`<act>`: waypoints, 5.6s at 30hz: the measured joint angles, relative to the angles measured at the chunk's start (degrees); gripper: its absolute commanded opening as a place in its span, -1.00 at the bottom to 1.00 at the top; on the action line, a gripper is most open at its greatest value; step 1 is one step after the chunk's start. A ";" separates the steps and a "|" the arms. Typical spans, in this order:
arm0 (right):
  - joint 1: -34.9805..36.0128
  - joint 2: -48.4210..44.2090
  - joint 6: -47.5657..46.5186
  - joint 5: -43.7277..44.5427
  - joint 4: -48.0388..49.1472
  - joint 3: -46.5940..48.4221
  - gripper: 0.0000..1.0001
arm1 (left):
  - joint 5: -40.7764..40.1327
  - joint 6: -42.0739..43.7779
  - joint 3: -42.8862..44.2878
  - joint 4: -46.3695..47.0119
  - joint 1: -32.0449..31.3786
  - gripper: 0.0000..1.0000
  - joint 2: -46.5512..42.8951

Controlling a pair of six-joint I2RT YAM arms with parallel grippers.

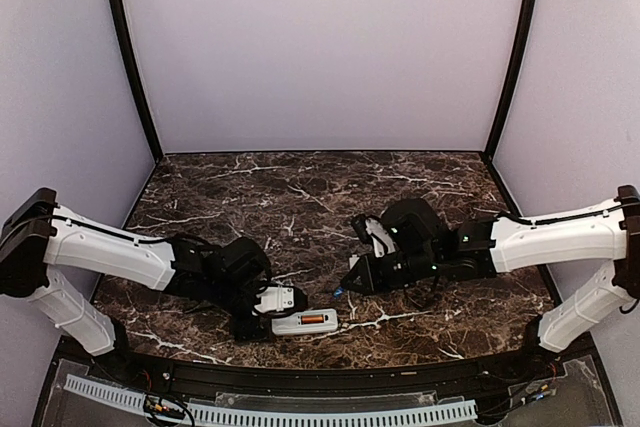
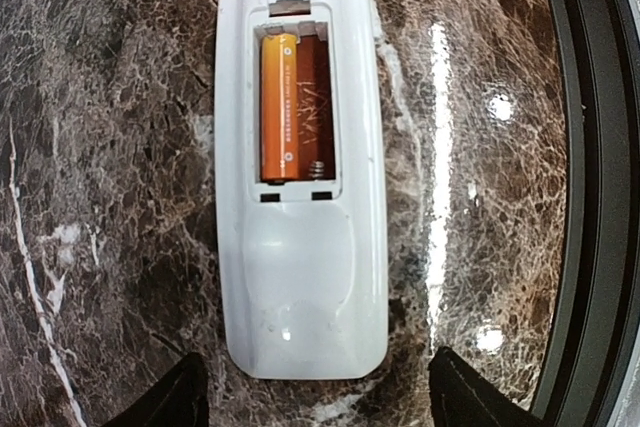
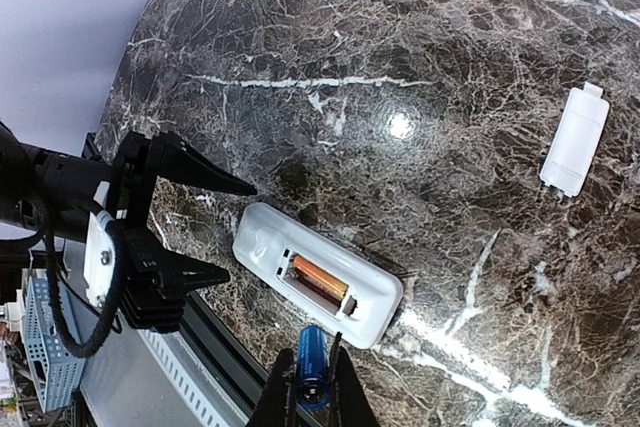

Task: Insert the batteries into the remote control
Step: Move the remote control without the battery cover to the center of the board, then place the battery in the battery compartment, then load the battery into the battery compartment.

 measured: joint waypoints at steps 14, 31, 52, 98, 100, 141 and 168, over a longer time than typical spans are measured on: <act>-0.09 1.81 -4.52 -0.20 -4.24 5.60 -1.00 | -2.62 -0.37 3.76 -0.22 -4.72 0.22 5.92; -3.61 1.81 -7.65 -2.95 -6.29 4.33 -1.00 | -8.00 -3.37 9.22 -2.73 -7.30 0.50 9.64; -4.92 0.33 -5.01 -5.97 -0.94 1.38 -1.00 | -13.70 -32.98 1.99 3.34 -7.58 0.57 -4.11; 1.79 21.03 2.36 -10.03 11.74 4.39 -1.00 | -18.47 -39.85 -4.46 10.47 -12.81 0.51 1.81; 1.81 21.09 2.34 -9.97 11.65 4.59 -1.00 | -18.23 -39.76 -4.13 10.62 -12.81 0.47 2.21; 2.23 19.61 0.37 -5.62 2.03 7.06 -0.50 | -16.33 -37.92 -2.23 12.52 -12.81 0.15 4.83; 2.25 19.71 -2.86 -3.91 -4.63 10.49 -0.91 | -16.04 -37.53 -1.81 12.92 -12.81 0.06 5.40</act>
